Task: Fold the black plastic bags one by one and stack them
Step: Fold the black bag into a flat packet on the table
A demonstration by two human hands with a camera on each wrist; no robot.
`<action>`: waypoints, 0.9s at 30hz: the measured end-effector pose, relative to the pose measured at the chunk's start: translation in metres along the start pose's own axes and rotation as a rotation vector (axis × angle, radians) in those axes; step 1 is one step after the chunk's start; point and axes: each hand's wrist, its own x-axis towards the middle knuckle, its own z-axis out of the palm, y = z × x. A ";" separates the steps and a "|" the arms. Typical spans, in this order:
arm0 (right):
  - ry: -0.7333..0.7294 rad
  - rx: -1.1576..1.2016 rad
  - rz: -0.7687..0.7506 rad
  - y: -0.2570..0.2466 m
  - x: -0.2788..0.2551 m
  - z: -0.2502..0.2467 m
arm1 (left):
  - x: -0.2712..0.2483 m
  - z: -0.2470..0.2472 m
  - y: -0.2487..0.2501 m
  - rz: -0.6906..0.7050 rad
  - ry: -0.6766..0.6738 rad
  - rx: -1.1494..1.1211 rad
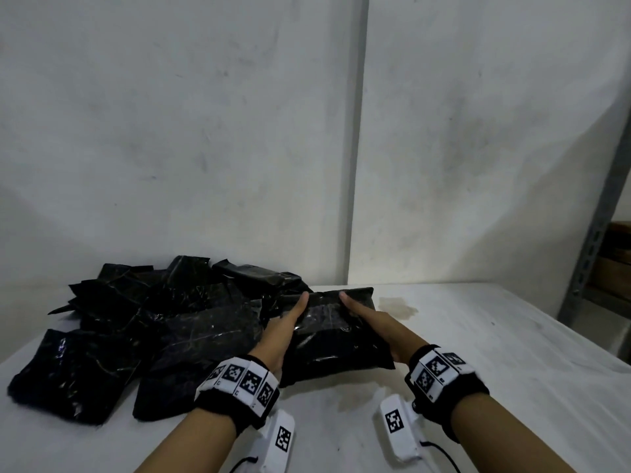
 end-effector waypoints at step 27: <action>-0.087 -0.011 0.226 -0.004 0.056 -0.079 | 0.075 0.035 -0.001 -0.095 -0.151 0.014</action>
